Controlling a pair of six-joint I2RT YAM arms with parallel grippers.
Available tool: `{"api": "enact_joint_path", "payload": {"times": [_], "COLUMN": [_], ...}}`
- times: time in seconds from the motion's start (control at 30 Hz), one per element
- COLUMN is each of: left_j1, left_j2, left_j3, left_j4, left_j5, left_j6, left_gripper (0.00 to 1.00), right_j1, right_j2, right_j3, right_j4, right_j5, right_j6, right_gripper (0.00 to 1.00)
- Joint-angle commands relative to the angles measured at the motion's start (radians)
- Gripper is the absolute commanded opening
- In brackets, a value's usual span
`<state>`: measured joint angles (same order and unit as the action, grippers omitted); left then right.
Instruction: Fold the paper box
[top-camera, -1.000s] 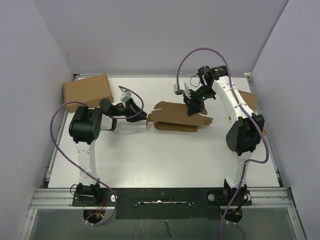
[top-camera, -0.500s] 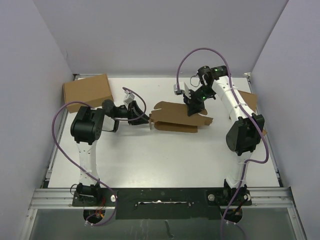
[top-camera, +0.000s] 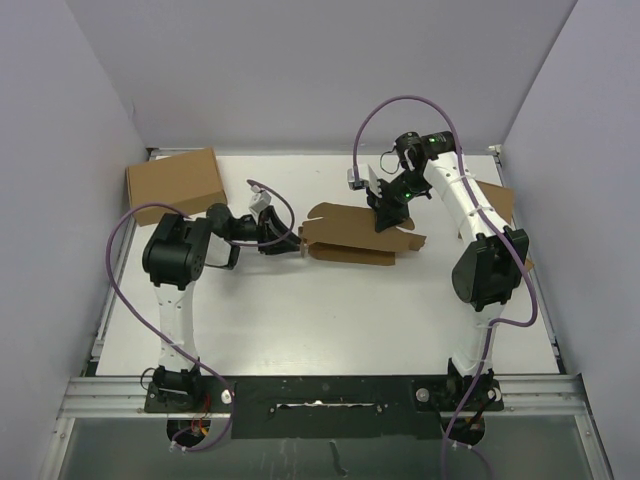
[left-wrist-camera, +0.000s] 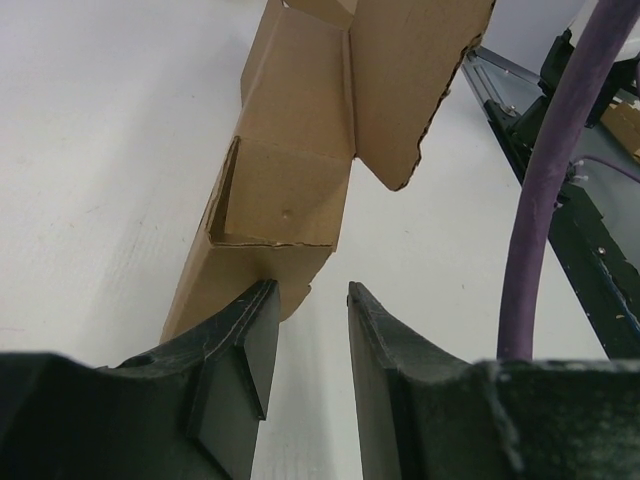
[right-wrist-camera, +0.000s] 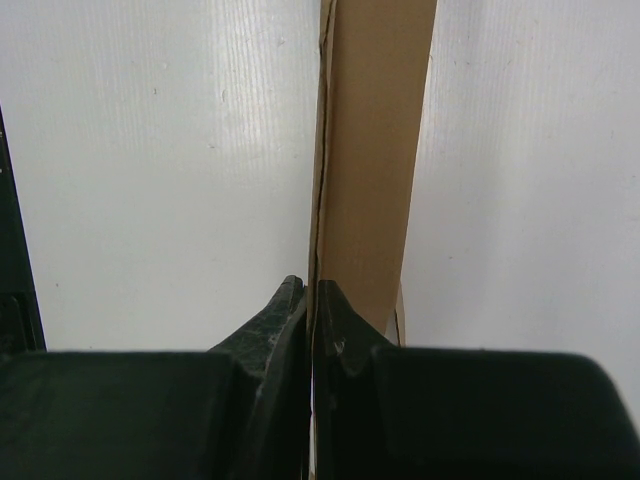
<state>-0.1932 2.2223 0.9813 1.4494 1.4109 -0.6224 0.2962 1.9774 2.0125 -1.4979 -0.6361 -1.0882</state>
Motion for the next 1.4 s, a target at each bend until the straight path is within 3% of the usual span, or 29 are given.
{"api": "enact_joint_path", "payload": {"times": [0.0,0.27,0.57,1.0,1.37], "left_j1": [0.026,0.098,0.142,0.011,0.006], "left_j2": [-0.054,-0.147,-0.272,-0.315,-0.29], "left_j3": [-0.023,-0.084,-0.163,0.02,-0.019], "left_j4": [0.071,0.064,-0.133,-0.949,-0.79], "left_j5": [-0.021,-0.047,-0.115,-0.202,-0.092], "left_j6": [0.033,0.101,0.322,0.846,0.703], "left_gripper": [0.33,0.36,0.38,0.39,0.36], "right_j1": [0.006,0.007,0.012,0.02,0.02], "right_j2": [-0.031,-0.05,-0.048,-0.015,-0.003], "right_j3": [-0.002,-0.019,0.008,0.076,0.064], "right_j4": [-0.006,-0.017,-0.038,-0.077,-0.07], "right_j5": [-0.036,-0.043,-0.025,-0.034,-0.034], "right_j6": [-0.01,-0.044,-0.094,-0.125,-0.132], "right_gripper": [0.0,0.0,0.0,0.0,0.0]}}
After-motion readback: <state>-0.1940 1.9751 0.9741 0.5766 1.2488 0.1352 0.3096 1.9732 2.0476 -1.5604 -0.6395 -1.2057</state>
